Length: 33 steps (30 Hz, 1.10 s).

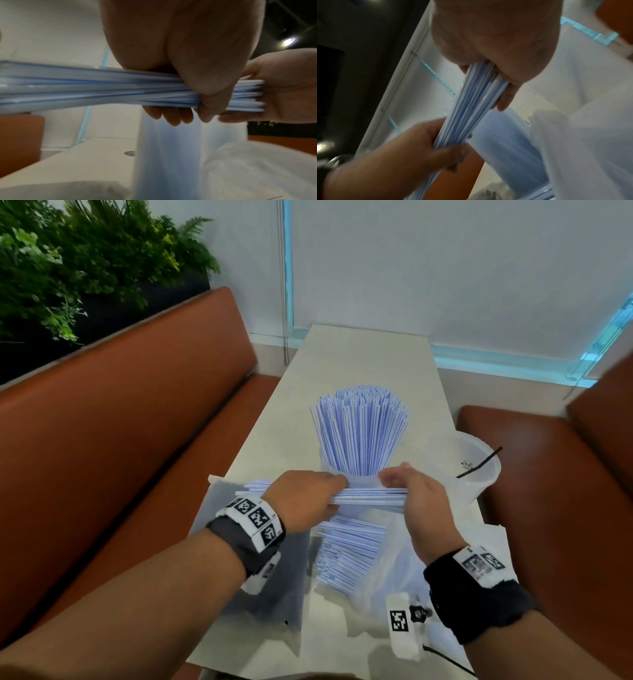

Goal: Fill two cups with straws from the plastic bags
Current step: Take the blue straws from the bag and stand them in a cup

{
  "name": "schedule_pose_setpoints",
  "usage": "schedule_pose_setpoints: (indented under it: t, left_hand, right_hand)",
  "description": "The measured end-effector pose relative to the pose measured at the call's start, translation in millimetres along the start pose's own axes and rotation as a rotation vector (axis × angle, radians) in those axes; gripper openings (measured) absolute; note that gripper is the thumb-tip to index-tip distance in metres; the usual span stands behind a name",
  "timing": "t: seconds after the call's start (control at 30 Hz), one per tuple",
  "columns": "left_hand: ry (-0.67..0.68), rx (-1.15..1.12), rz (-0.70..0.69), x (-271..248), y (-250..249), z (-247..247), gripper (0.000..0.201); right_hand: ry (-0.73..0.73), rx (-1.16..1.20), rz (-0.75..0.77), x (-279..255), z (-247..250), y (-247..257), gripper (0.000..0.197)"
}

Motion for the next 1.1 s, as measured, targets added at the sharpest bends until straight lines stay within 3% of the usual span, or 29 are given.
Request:
schedule_pose_setpoints:
  t: [0.07,0.2,0.3,0.43,0.57,0.73,0.83,0.97,1.1]
  left_hand:
    - [-0.014,-0.006,-0.052,8,-21,1,0.023]
    - [-0.081,-0.144,0.007,15,-28,15,0.007]
    - [-0.195,-0.624,0.104,16,-24,38,0.009]
    - [-0.471,-1.365,0.122,21,-43,76,0.008]
    - [-0.68,-1.72,0.061,33,-46,96,0.018]
    - [-0.685,-1.819,0.113,39,-59,89,0.018]
    - [-0.706,-1.881,0.15,38,-59,88,0.014]
    - [-0.693,-1.857,0.18,39,-62,88,0.011]
    - [-0.728,-1.835,0.205,42,-55,87,0.011]
  right_hand:
    - [0.068,-0.025,-0.017,-3,-7,0,0.039]
    - [-0.075,0.189,-0.125,3,3,-1,0.047]
    - [-0.07,0.335,-0.303,5,9,-6,0.05]
    - [-0.016,0.433,-0.431,-3,-1,-10,0.055]
    - [-0.04,0.57,-0.5,-3,-8,-3,0.059]
    - [0.028,0.772,-0.576,-6,-16,5,0.066]
    - [0.023,0.758,-0.564,-4,-12,1,0.068]
    - [0.157,0.654,-0.489,-3,-16,8,0.069]
    - [0.285,0.16,0.001,-1,-13,17,0.046]
Point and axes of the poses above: each hand's wrist, its own x-axis towards the middle knuckle, its own z-axis out of the back of the hand, y = z × x, the point moved 1 cm from there along x, towards the middle knuckle, and after that the axes turned 5 degrees about z, right-handed, at the moved point
